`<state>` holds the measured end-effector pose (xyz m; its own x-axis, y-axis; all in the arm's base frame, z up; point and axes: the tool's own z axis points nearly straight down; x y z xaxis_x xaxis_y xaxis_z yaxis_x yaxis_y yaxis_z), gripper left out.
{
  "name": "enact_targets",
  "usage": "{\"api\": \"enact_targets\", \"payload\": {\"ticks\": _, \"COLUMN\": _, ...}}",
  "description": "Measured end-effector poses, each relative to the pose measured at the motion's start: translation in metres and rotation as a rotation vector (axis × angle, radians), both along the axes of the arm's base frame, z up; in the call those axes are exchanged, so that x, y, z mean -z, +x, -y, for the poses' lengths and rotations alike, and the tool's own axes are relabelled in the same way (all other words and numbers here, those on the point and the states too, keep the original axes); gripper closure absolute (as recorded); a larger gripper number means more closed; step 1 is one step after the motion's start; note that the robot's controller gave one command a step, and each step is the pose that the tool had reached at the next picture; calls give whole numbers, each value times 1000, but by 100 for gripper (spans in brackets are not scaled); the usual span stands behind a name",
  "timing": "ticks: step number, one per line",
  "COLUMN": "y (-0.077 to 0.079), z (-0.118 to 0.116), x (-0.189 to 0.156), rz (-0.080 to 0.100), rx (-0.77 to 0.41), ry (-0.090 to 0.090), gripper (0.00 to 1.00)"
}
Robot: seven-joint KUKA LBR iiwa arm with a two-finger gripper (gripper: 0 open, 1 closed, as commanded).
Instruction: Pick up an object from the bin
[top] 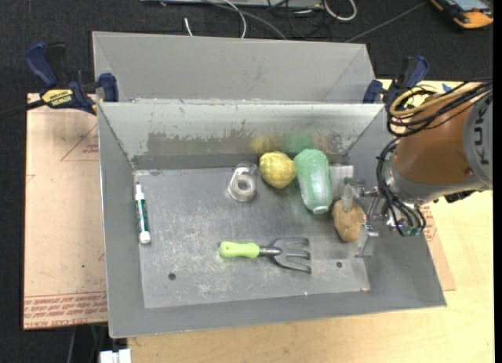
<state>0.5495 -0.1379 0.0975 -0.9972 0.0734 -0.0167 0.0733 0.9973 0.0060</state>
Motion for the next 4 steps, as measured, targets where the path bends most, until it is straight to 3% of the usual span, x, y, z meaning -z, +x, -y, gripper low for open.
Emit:
{"api": "enact_targets", "payload": {"ticks": 1, "y": 1, "z": 7, "x": -17, "rz": 0, "rx": 75, "ry": -3, "gripper": 0}}
{"api": "enact_targets", "payload": {"ticks": 2, "y": 19, "z": 13, "x": 21, "rz": 13, "rx": 137, "ry": 1, "gripper": 0}}
{"api": "enact_targets", "payload": {"ticks": 3, "y": 19, "z": 13, "x": 22, "rz": 16, "rx": 171, "ry": 2, "gripper": 100}}
{"api": "enact_targets", "payload": {"ticks": 4, "y": 19, "z": 13, "x": 21, "rz": 16, "rx": 177, "ry": 3, "gripper": 100}}
